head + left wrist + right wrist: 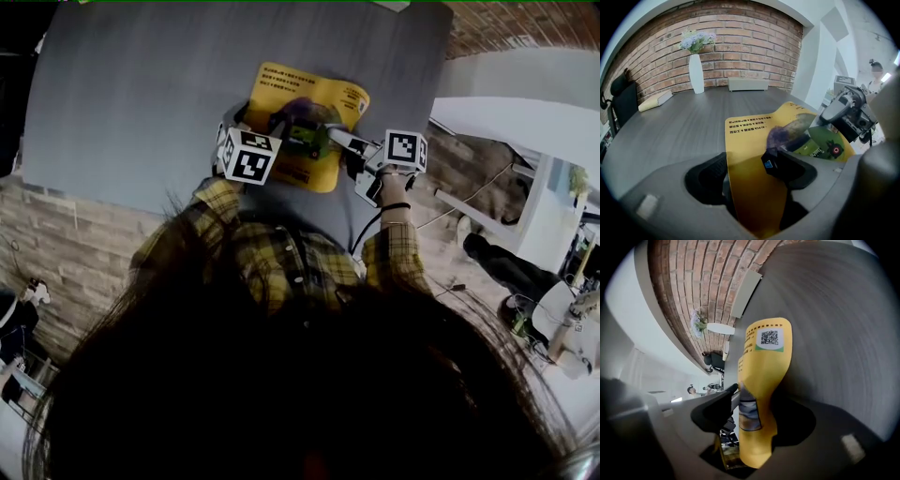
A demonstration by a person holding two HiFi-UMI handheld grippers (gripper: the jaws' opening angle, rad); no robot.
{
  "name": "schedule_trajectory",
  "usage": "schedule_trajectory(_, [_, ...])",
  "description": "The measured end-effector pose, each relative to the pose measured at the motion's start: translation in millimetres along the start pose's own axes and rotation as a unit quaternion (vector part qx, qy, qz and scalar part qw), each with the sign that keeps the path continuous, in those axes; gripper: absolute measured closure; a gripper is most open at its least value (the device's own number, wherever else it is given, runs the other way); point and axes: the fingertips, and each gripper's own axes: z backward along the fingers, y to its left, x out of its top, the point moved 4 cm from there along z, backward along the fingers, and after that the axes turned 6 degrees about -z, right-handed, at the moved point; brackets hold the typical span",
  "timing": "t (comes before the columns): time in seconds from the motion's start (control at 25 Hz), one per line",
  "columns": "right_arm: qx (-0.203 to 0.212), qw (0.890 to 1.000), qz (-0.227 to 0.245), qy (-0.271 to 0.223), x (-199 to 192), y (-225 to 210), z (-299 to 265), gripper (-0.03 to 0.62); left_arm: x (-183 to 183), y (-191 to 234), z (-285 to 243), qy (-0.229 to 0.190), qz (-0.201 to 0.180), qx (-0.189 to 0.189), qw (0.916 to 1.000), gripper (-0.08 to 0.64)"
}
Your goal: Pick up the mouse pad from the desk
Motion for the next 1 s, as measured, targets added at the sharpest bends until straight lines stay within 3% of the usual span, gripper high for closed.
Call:
schedule_trajectory(0.48, [0.062,0.998,0.000,0.011,-1,20,-40,0.329,1,-1,0,0.001,0.001,0.000,1.0000,0.207])
schedule_trajectory(0.76, [0.070,0.997,-0.007,0.008,-3,21,-46,0.360,0,1,2,-0.005,-0.002,0.000,1.0000,0.207])
schedule_trajectory(1.0, [0.057,0.998,-0.025,0.001,1,11,-45,0.462,1,0,0,-0.003,0.001,0.000,1.0000,0.207])
